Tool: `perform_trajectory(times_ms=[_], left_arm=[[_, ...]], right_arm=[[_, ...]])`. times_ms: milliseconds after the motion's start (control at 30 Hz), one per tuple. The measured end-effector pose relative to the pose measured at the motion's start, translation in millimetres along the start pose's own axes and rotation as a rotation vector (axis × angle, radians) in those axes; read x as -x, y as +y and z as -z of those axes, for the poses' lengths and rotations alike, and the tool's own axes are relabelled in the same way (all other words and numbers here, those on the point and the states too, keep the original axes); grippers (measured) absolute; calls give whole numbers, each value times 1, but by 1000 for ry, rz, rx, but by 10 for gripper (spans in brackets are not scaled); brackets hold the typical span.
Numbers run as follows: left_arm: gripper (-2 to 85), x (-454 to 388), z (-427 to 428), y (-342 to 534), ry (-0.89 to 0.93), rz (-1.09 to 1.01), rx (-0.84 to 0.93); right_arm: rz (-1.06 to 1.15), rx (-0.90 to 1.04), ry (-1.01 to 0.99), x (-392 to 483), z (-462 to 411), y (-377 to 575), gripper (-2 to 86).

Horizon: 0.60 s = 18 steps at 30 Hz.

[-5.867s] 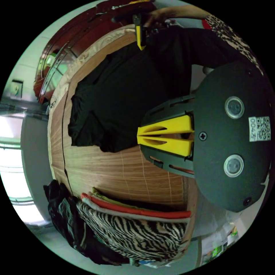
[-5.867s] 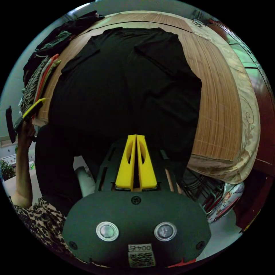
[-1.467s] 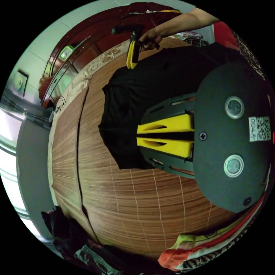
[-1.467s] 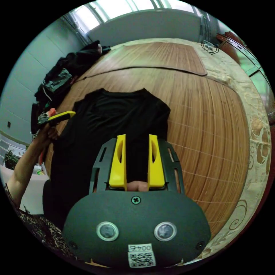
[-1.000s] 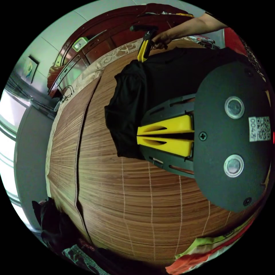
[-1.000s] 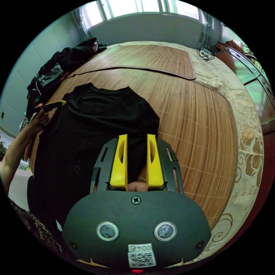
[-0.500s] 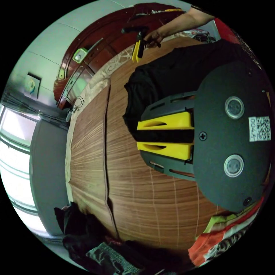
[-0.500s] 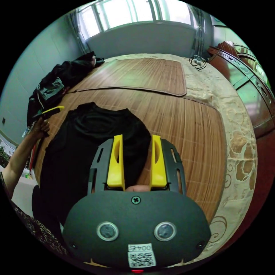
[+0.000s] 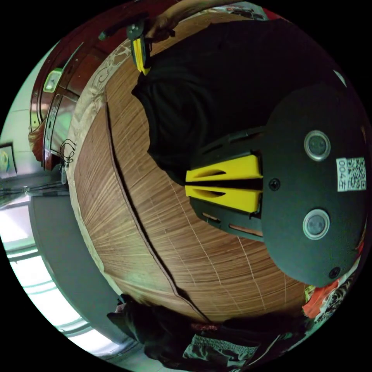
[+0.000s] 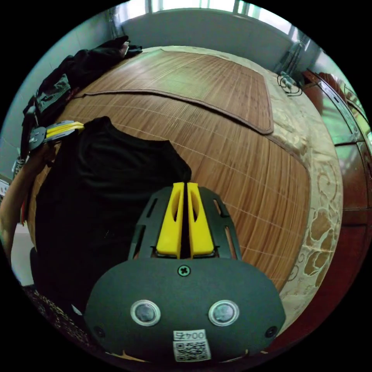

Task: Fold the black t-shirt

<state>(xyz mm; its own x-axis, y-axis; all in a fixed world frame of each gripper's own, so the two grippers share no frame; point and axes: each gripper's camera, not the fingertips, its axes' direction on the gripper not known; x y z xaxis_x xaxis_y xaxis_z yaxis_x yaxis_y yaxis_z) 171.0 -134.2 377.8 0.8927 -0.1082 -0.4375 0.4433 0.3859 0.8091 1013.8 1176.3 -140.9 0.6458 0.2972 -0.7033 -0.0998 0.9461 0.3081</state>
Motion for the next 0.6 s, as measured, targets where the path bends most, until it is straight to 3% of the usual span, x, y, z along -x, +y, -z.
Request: perform_trajectory(times_ms=[200, 400, 600], left_arm=[[32, -11, 6, -6, -96, 48, 7], [95, -4, 26, 11, -95, 176, 72], [90, 3, 118, 101, -4, 189, -78]], right_arm=[[-111, -62, 136, -8, 18, -11, 31], [-175, -13, 200, -15, 46, 1, 126], [-192, -285, 119, -1, 166, 142, 109]])
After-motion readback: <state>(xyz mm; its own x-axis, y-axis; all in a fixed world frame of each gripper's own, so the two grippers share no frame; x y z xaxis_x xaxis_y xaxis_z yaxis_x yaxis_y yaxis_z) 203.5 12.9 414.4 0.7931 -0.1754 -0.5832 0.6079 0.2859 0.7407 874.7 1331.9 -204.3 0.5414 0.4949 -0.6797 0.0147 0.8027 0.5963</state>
